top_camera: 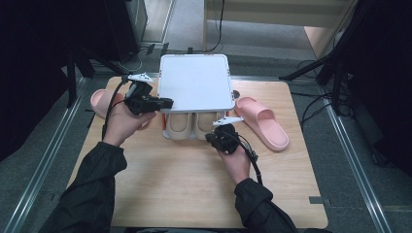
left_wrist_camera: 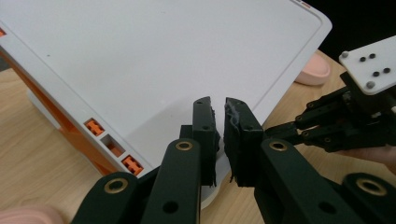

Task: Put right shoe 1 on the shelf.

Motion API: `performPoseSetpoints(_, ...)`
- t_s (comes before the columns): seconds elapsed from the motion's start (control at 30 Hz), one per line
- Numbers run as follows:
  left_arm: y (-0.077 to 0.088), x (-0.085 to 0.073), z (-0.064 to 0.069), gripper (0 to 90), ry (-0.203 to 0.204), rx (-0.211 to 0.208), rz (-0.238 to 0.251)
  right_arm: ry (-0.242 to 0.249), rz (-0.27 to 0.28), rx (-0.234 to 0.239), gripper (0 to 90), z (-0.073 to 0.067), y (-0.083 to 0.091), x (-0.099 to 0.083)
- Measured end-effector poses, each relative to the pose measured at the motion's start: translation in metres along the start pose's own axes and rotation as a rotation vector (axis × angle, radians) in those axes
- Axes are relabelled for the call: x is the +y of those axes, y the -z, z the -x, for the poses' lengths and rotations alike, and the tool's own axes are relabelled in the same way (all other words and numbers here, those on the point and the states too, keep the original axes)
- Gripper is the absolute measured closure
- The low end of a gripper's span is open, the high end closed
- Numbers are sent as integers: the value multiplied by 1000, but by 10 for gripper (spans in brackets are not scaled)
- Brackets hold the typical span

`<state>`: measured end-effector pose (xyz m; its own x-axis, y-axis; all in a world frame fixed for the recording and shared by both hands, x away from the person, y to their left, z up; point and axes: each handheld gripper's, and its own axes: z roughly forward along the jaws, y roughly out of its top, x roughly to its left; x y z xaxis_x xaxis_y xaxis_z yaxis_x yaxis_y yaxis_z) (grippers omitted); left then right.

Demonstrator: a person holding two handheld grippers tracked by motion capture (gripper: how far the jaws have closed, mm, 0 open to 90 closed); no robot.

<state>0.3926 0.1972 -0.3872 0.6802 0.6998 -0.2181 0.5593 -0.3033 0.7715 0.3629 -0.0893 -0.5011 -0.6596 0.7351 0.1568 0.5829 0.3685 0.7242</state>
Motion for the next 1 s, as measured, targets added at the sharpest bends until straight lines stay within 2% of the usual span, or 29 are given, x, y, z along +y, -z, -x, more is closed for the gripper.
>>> performPoseSetpoints(0.13,3,0,-2,792,12,3,-8,-5,5,17,860,0,6,-1)
performPoseSetpoints(0.27,7,0,-4,712,30,-12,-12,13,24,34,812,-1,19,-4)
performPoseSetpoints(0.33,11,0,-4,684,29,1,-3,16,35,47,777,0,26,-6)
performPoseSetpoints(0.4,15,1,-4,633,44,-21,-9,11,41,72,738,1,33,-8)
performPoseSetpoints(0.43,15,1,-3,582,45,-25,-16,9,47,89,717,2,38,-10)
performPoseSetpoints(0.5,17,0,-1,535,33,-9,-15,8,55,108,703,3,43,-12)
performPoseSetpoints(0.57,21,-1,0,492,24,2,-10,13,40,116,690,4,47,-14)
performPoseSetpoints(0.63,23,-1,1,472,27,0,-3,24,40,120,669,5,51,-16)
performPoseSetpoints(0.77,29,-3,4,445,24,1,2,10,56,154,619,8,58,-20)
performPoseSetpoints(1.0,38,-8,3,432,48,-28,2,51,83,150,557,10,67,-22)
